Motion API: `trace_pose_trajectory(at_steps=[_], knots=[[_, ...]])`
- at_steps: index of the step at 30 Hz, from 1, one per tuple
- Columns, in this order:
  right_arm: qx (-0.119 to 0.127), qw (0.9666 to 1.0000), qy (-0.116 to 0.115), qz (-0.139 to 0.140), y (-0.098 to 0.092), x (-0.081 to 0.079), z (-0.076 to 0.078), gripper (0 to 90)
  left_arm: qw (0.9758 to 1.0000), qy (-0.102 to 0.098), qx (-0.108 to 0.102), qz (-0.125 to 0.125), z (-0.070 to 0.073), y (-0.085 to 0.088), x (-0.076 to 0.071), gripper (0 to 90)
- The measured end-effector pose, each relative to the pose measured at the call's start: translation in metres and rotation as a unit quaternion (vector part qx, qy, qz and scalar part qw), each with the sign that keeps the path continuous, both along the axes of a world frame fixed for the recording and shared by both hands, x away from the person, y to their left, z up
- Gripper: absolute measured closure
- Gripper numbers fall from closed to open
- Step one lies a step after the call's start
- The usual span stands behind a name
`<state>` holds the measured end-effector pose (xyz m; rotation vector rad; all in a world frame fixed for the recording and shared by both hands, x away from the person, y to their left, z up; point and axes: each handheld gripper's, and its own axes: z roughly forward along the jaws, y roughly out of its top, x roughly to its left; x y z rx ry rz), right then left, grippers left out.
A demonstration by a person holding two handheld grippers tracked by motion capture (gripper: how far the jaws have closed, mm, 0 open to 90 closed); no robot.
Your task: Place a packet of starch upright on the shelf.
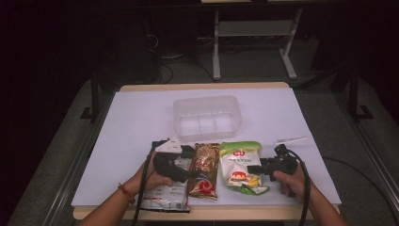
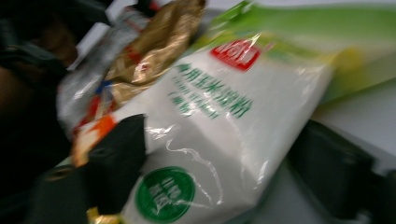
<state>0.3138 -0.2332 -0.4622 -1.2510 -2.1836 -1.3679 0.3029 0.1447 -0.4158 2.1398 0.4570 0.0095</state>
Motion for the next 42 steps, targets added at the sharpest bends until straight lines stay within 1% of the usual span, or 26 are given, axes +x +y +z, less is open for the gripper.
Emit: trace_pose_trajectory(at_steps=[1, 2, 3, 4, 5, 6, 7, 8, 11, 13, 14, 15, 17, 20, 22, 24, 26, 27, 29, 32, 34, 37, 38, 40, 41, 42], knots=[[0.005, 1.0, 0.006, 0.002, 0.001, 0.001, -0.001, 24.0, 1.0, -0.002, 0.007, -0.006, -0.001, -0.006, -0.002, 24.8], [0.006, 0.9999, 0.007, 0.005, 0.002, 0.002, -0.001, 27.6, 0.9998, -0.007, 0.013, -0.011, -0.003, -0.012, -0.003, 24.8], [0.007, 0.9999, 0.006, 0.012, 0.003, 0.004, -0.001, 30.3, 0.9997, -0.008, 0.015, -0.016, -0.004, -0.015, -0.004, 24.8], [0.006, 0.9998, 0.013, 0.015, 0.004, 0.005, 0.0, 33.1, 0.9997, -0.007, 0.015, -0.019, -0.005, -0.017, -0.005, 24.8], [0.008, 0.9996, 0.021, 0.015, 0.004, 0.007, 0.0, 38.1, 0.9996, -0.007, 0.019, -0.022, -0.007, -0.019, -0.005, 24.9], [0.006, 0.9997, 0.014, 0.019, 0.006, 0.008, 0.001, 45.0, 0.9995, -0.01, 0.023, -0.021, -0.007, -0.019, -0.005, 24.8], [0.004, 0.9998, 0.008, 0.019, 0.007, 0.008, 0.001, 48.9, 0.9995, -0.01, 0.023, -0.021, -0.007, -0.019, -0.005, 24.8], [0.006, 0.9998, 0.005, 0.018, 0.008, 0.008, 0.001, 55.7, 0.9997, -0.005, 0.019, -0.017, -0.009, -0.019, -0.003, 24.8], [0.0, 0.9998, -0.01, 0.017, 0.01, 0.007, 0.002, 63.5, 0.9997, -0.013, 0.018, -0.011, -0.007, -0.015, -0.002, 24.8], [-0.006, 0.9994, -0.029, 0.018, 0.011, 0.005, 0.005, 71.2, 0.9998, -0.012, 0.013, -0.006, -0.006, -0.013, -0.002, 24.8], [-0.009, 0.999, -0.041, 0.019, 0.012, 0.004, 0.007, 75.2, 0.9998, -0.013, 0.012, -0.004, -0.006, -0.012, -0.002, 24.8], [-0.013, 0.9979, -0.058, 0.023, 0.013, 0.001, 0.01, 78.1, 0.9998, -0.014, 0.012, -0.003, -0.005, -0.012, -0.002, 24.9], [-0.024, 0.9964, -0.077, 0.026, 0.015, -0.002, 0.014, 80.1, 0.9997, -0.02, 0.012, 0.0, -0.005, -0.01, -0.002, 24.8], [-0.041, 0.9926, -0.111, 0.03, 0.018, -0.01, 0.021, 82.8, 0.9996, -0.023, 0.012, 0.006, -0.004, -0.009, -0.002, 24.8], [-0.051, 0.9891, -0.134, 0.033, 0.019, -0.017, 0.027, 83.6, 0.9996, -0.025, 0.009, 0.009, -0.003, -0.006, -0.001, 24.8], [-0.057, 0.9849, -0.16, 0.035, 0.02, -0.024, 0.035, 84.2, 0.9994, -0.031, 0.007, 0.013, -0.002, -0.004, -0.001, 24.9], [-0.062, 0.9815, -0.178, 0.034, 0.022, -0.029, 0.041, 84.6, 0.9993, -0.034, 0.0, 0.018, 0.0, -0.001, 0.0, 24.9], [-0.065, 0.979, -0.19, 0.034, 0.022, -0.032, 0.044, 84.8, 0.9992, -0.034, -0.004, 0.022, 0.0, 0.001, 0.001, 24.8], [-0.066, 0.9758, -0.207, 0.03, 0.022, -0.036, 0.051, 85.2, 0.9992, -0.03, -0.009, 0.026, 0.001, 0.002, 0.003, 24.9], [-0.073, 0.9689, -0.235, 0.023, 0.021, -0.044, 0.06, 85.6, 0.9991, -0.032, -0.01, 0.027, 0.001, 0.001, 0.003, 24.9], [-0.074, 0.9657, -0.248, 0.021, 0.019, -0.048, 0.065, 85.9, 0.999, -0.034, -0.01, 0.026, 0.001, 0.001, 0.003, 25.0], [-0.077, 0.9619, -0.262, 0.008, 0.015, -0.052, 0.07, 86.2, 0.9991, -0.035, -0.009, 0.023, 0.001, 0.0, 0.002, 25.0], [-0.079, 0.96, -0.269, 0.004, 0.013, -0.053, 0.072, 86.3, 0.999, -0.036, -0.008, 0.024, 0.001, 0.0, 0.002, 25.0], [-0.078, 0.9597, -0.27, 0.001, 0.012, -0.053, 0.073, 86.4, 0.9989, -0.038, -0.006, 0.026, 0.001, -0.001, 0.003, 25.9], [-0.077, 0.9578, -0.277, -0.006, 0.011, -0.054, 0.075, 86.5, 0.9991, -0.032, -0.011, 0.027, 0.001, -0.001, 0.004, 26.7], [-0.078, 0.9573, -0.278, -0.007, 0.011, -0.054, 0.077, 86.5, 0.999, -0.033, -0.009, 0.028, 0.001, -0.001, 0.005, 26.8]])
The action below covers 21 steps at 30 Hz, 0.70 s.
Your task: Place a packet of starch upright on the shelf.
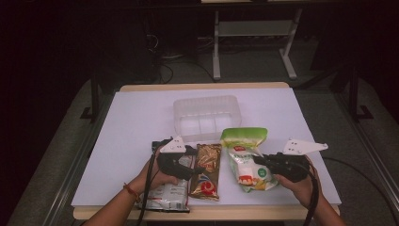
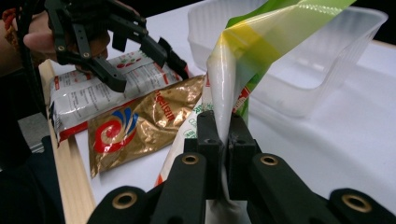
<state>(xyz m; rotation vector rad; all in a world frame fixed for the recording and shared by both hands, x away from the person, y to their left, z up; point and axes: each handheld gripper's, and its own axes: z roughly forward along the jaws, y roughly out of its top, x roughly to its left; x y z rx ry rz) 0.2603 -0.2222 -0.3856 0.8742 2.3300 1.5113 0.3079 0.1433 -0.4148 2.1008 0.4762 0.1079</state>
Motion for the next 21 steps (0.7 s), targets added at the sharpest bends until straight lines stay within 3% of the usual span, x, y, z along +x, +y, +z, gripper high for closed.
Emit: trace_pose_trajectory(at_steps=[9, 14, 21], knots=[[-0.003, 0.9992, -0.039, 0.0, 0.015, 0.001, 0.016, 86.8, 0.9999, -0.016, 0.003, -0.003, 0.019, -0.011, 0.016, 30.2], [0.001, 0.9985, -0.055, -0.002, 0.024, 0.004, 0.025, 86.9, 0.9999, -0.01, 0.0, -0.001, 0.027, -0.02, 0.032, 29.8], [0.007, 0.9969, -0.078, 0.0, 0.036, 0.014, 0.036, 87.1, 0.9995, 0.003, -0.028, 0.015, 0.032, -0.027, 0.054, 28.8]])
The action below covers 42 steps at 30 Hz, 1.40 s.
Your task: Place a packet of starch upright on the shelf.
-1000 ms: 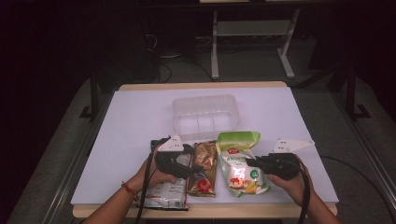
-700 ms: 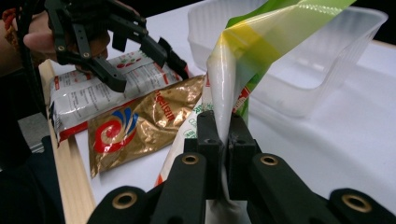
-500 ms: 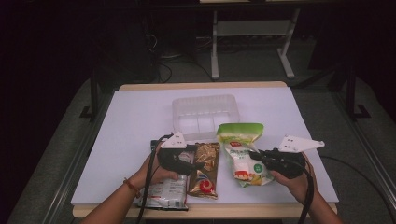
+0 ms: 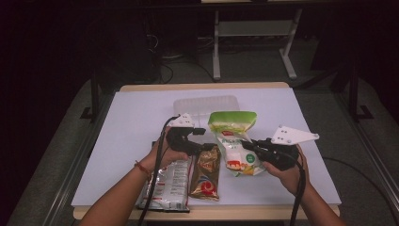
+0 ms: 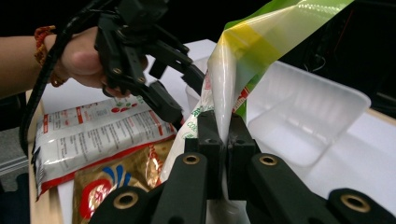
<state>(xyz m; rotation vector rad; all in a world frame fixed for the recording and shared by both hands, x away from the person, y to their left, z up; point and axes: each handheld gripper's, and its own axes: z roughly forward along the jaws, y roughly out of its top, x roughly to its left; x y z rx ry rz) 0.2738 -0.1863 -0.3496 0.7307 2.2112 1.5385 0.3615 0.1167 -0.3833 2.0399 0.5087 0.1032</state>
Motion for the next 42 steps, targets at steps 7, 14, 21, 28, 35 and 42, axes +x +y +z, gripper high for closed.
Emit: trace_pose_trajectory(at_steps=[7, 14, 21, 28, 35, 42], knots=[[0.002, 0.9999, -0.009, 0.006, 0.008, 0.006, 0.004, 87.2, 0.9998, -0.003, -0.016, 0.013, 0.004, 0.0, 0.007, 37.8], [0.009, 0.9998, -0.015, 0.008, 0.01, 0.01, 0.007, 87.7, 0.9988, -0.018, -0.042, 0.018, 0.015, 0.004, 0.015, 60.4], [0.011, 0.9995, -0.027, 0.006, 0.012, 0.013, 0.011, 87.9, 0.9975, 0.003, -0.058, 0.04, 0.019, 0.006, 0.027, 41.6], [0.008, 0.9994, -0.032, 0.006, 0.014, 0.017, 0.013, 87.9, 0.9982, -0.012, -0.056, 0.017, 0.02, 0.004, 0.034, 50.8], [-0.019, 0.9986, -0.049, 0.008, 0.023, 0.027, 0.014, 87.9, 0.9984, -0.044, -0.035, 0.004, 0.032, -0.006, 0.046, 73.4], [-0.045, 0.9961, -0.076, 0.006, 0.03, 0.037, 0.016, 87.9, 0.9975, -0.064, -0.025, 0.017, 0.044, -0.01, 0.063, 90.0]])
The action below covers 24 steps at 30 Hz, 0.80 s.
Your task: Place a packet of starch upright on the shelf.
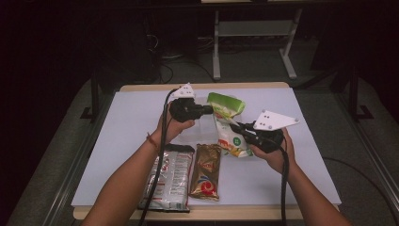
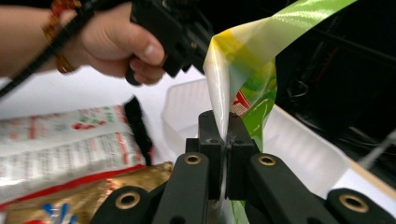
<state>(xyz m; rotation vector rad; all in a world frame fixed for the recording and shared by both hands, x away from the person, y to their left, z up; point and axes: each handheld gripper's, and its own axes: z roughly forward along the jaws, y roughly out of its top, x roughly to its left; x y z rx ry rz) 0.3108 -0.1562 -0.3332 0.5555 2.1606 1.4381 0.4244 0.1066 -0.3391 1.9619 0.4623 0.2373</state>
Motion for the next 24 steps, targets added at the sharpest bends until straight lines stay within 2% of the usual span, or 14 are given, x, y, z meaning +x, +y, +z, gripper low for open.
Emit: trace_pose_trajectory(at_steps=[3, 7, 9, 16, 17, 19, 20, 21, 22, 23, 24], knots=[[-0.024, 0.9996, -0.014, -0.01, 0.007, 0.006, -0.002, 87.8, 0.9998, -0.017, 0.002, 0.009, 0.008, -0.006, 0.008, 90.0], [-0.023, 0.9994, -0.016, -0.022, 0.01, 0.015, -0.002, 87.8, 0.9993, -0.032, 0.001, 0.018, 0.014, -0.01, 0.016, 90.0], [-0.03, 0.9987, -0.024, -0.033, 0.012, 0.02, -0.002, 87.8, 0.999, -0.038, -0.005, 0.022, 0.016, -0.01, 0.019, 90.0], [-0.036, 0.9972, -0.03, -0.059, 0.018, 0.036, -0.008, 87.8, 0.9974, -0.058, -0.02, 0.037, 0.022, -0.013, 0.031, 90.0], [-0.037, 0.9966, -0.031, -0.066, 0.02, 0.039, -0.009, 87.8, 0.9973, -0.056, -0.039, 0.026, 0.024, -0.013, 0.033, 90.0], [-0.049, 0.9938, -0.031, -0.095, 0.023, 0.045, -0.013, 88.0, 0.9954, -0.06, -0.074, 0.009, 0.03, -0.016, 0.032, 90.0], [-0.052, 0.9937, -0.021, -0.097, 0.024, 0.05, -0.017, 88.0, 0.9956, -0.068, -0.064, 0.009, 0.034, -0.021, 0.03, 90.0], [-0.035, 0.9953, -0.013, -0.089, 0.023, 0.053, -0.021, 88.1, 0.9959, -0.071, -0.056, -0.005, 0.035, -0.029, 0.029, 90.0], [-0.022, 0.9956, -0.014, -0.09, 0.022, 0.053, -0.022, 88.3, 0.9961, -0.072, -0.05, -0.012, 0.034, -0.033, 0.029, 90.0], [-0.019, 0.9945, -0.018, -0.102, 0.022, 0.053, -0.022, 88.4, 0.9968, -0.071, -0.037, -0.008, 0.03, -0.037, 0.031, 90.0], [-0.017, 0.9938, -0.021, -0.108, 0.023, 0.055, -0.022, 88.4, 0.997, -0.068, -0.037, -0.003, 0.029, -0.037, 0.033, 90.0]])
